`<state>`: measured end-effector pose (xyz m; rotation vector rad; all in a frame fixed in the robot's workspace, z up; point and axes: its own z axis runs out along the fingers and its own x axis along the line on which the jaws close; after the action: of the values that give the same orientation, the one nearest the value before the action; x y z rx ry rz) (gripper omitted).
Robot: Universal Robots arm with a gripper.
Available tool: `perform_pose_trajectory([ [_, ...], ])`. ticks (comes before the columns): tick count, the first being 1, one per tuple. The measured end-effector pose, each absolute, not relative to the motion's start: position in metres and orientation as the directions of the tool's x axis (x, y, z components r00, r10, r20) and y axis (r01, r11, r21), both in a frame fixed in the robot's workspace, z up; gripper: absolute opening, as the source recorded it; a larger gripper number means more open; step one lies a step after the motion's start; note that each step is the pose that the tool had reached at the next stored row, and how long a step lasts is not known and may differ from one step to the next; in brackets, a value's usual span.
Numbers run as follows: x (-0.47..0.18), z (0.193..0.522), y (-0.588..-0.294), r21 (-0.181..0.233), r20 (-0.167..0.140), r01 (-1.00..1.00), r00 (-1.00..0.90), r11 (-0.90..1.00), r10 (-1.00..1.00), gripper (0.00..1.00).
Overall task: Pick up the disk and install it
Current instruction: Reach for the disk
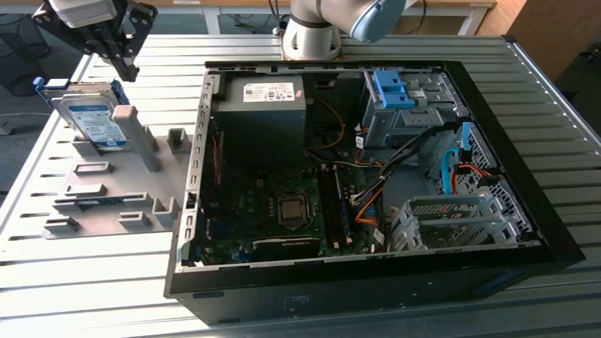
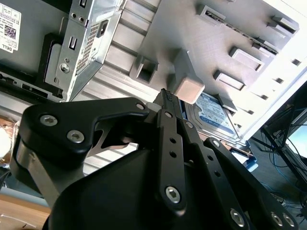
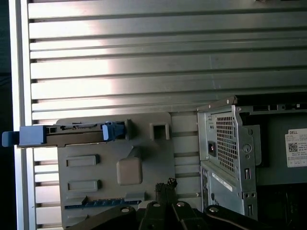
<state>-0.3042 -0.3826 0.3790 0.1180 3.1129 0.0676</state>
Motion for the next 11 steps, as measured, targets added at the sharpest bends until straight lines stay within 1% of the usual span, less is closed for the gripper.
perform_pose_trajectory([
  [11, -0.3075, 0.3789, -0.3813, 0.044, -0.024, 0.075, -0.997, 0.996, 0.076, 0.11],
])
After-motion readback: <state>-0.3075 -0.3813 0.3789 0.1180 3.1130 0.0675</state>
